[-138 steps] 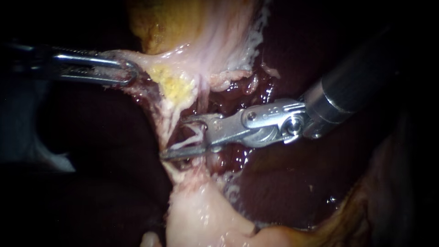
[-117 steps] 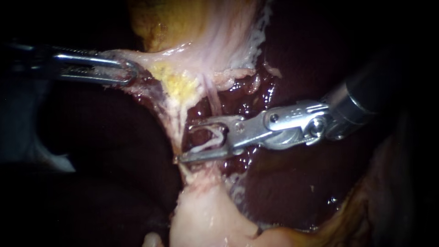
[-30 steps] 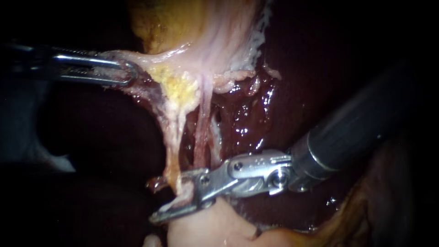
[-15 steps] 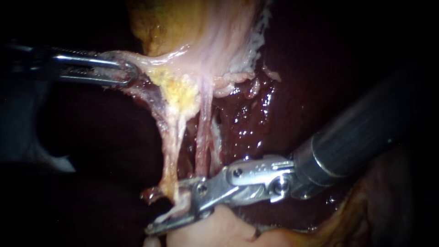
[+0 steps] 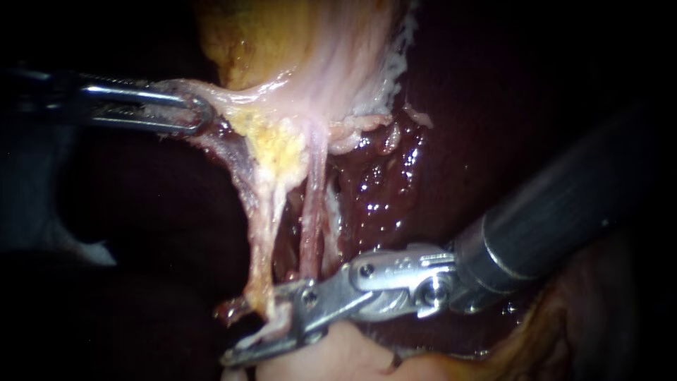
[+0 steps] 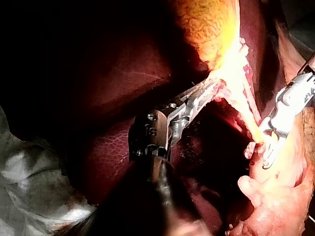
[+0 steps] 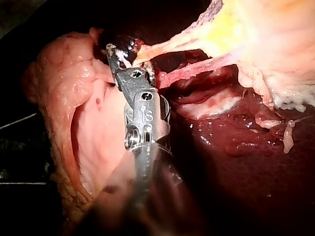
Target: Clipping first clip left tube
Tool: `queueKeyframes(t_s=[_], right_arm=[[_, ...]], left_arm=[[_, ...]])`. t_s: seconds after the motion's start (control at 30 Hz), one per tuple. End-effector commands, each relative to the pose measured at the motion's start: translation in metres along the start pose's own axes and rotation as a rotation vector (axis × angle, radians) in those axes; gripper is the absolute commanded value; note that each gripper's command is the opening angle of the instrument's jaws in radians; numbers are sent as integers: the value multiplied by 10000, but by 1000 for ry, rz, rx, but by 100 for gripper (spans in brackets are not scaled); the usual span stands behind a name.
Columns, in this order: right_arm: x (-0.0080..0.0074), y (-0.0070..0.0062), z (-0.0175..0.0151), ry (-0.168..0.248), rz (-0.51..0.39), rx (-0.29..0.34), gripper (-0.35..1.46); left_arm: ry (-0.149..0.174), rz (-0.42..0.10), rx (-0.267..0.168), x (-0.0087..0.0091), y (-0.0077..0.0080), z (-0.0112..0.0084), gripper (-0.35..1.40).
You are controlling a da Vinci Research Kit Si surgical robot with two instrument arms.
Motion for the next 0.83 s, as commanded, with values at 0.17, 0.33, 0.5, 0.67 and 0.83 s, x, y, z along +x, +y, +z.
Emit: queueKeyframes(t_s=[0.17, 0.33, 0.5, 0.67, 0.83], right_arm=[[2, 2, -3, 1, 4, 0, -11], [4, 3, -7, 3, 28, 26, -35], [5, 5, -7, -46, 70, 37, -35], [5, 6, -8, -46, 78, 36, -35], [4, 7, -9, -46, 84, 36, -35]], left_arm=[[0, 0, 0, 0, 0, 0, -35], [0, 0, 0, 0, 0, 0, -35], [0, 0, 0, 0, 0, 0, -35], [0, 0, 0, 0, 0, 0, -35], [0, 0, 0, 0, 0, 0, -35]])
